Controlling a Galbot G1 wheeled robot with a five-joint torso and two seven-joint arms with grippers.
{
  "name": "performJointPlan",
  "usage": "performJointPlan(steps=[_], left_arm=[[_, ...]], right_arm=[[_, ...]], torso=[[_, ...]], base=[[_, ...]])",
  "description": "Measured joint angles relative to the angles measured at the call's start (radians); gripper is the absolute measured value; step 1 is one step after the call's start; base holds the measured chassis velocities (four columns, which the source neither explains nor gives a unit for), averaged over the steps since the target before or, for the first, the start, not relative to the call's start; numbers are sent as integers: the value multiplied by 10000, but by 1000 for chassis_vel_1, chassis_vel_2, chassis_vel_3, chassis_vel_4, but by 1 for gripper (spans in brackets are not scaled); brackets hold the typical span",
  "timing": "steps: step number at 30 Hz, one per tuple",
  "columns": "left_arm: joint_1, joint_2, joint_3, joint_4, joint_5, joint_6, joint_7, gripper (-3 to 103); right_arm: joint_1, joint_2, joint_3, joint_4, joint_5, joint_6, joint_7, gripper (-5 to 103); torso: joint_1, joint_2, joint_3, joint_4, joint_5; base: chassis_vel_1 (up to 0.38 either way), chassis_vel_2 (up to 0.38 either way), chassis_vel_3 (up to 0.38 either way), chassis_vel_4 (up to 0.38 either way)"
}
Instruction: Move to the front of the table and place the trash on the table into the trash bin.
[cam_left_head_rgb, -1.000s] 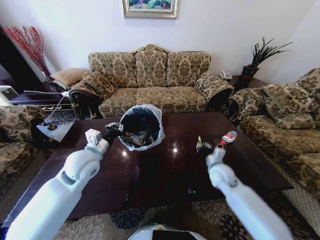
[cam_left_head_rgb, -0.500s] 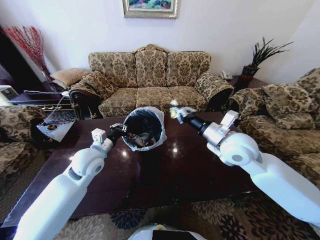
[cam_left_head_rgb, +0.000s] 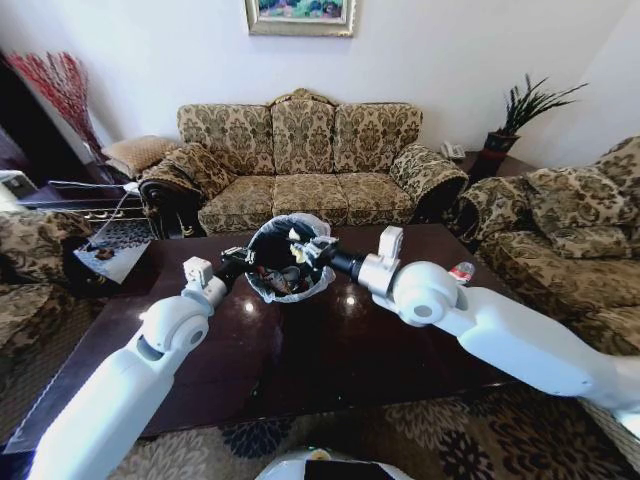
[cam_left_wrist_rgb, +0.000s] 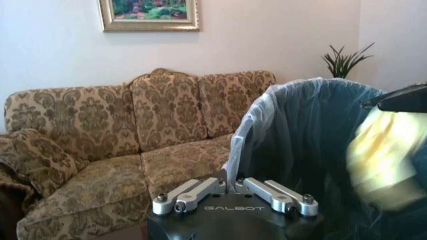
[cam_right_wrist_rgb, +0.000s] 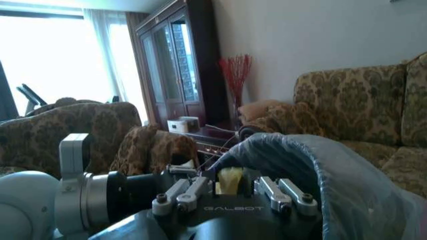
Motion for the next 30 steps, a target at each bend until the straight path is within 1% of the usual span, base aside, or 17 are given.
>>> performJointPlan(steps=[1,2,6,7,9,10,13,14,17,18,19,20,22,23,26,27,30], left_arm=[[0,-3,0,0,0,0,4,2],[0,-3,0,0,0,0,4,2],[33,-6,-34,-10,0,0,22,2],[33,-6,-34,-10,0,0,22,2],[58,0,-69,-21,0,0,27,2],[58,0,-69,-21,0,0,27,2],[67,-36,-160,35,28,-5,33,2],[67,-36,-160,35,28,-5,33,2],[56,-90,-249,155,94,-37,12,2],[56,-90,-249,155,94,-37,12,2],[46,-100,-290,184,111,-61,0,2],[45,-108,-322,186,117,-76,-3,2],[105,-116,-446,160,129,-111,-25,2],[105,-116,-446,160,129,-111,-25,2],[250,-113,-526,36,135,-117,-32,2],[250,-113,-526,36,135,-117,-32,2],[403,-125,-559,-123,136,-150,-32,2]], right_arm=[[3,32,0,-38,-34,0,45,28],[3,32,0,-38,-34,0,45,28],[-8,172,12,-198,-273,12,226,50],[-8,172,12,-198,-273,12,226,50],[-70,225,148,-209,-392,141,467,61],[-70,225,148,-209,-392,141,467,61],[-401,4,1047,-188,-658,442,1096,71],[-401,4,1047,-188,-658,442,1096,71],[-970,-571,1811,-370,-1804,529,2176,88],[-970,-571,1811,-370,-1804,529,2176,88],[-1286,-793,2070,-577,-2216,529,2652,93],[-1561,-915,2289,-767,-2462,534,2974,93],[-2547,-1051,3091,-1335,-2898,521,3509,99],[-2547,-1051,3091,-1335,-2898,521,3509,99],[-4026,-991,4553,-2072,-3322,313,3930,100],[-4026,-991,4553,-2072,-3322,313,3930,100],[-5287,-762,6001,-2821,-3787,330,4190,100]], torso=[[0,0,0,0,0],[0,0,0,0,0],[0,0,0,2,0],[0,0,0,2,0],[0,0,0,4,1],[0,0,0,4,1],[0,0,0,6,1],[0,0,0,6,1],[0,0,-1,-1,0],[0,0,-1,-1,0],[0,0,-1,-2,3],[0,0,-1,-1,2],[0,0,0,1,5],[0,0,0,1,5],[0,0,0,1,4],[0,0,0,1,4],[0,0,-1,2,4]], base=[[0,0,0,0],[0,0,0,0],[0,0,0,0],[0,0,0,0],[0,0,0,0],[0,0,0,0],[0,0,0,0],[0,0,0,0],[0,0,0,0],[0,0,0,0],[0,0,0,0],[0,0,0,0],[0,0,0,0],[0,0,0,0],[0,0,0,0],[0,0,0,0],[0,0,0,0]])
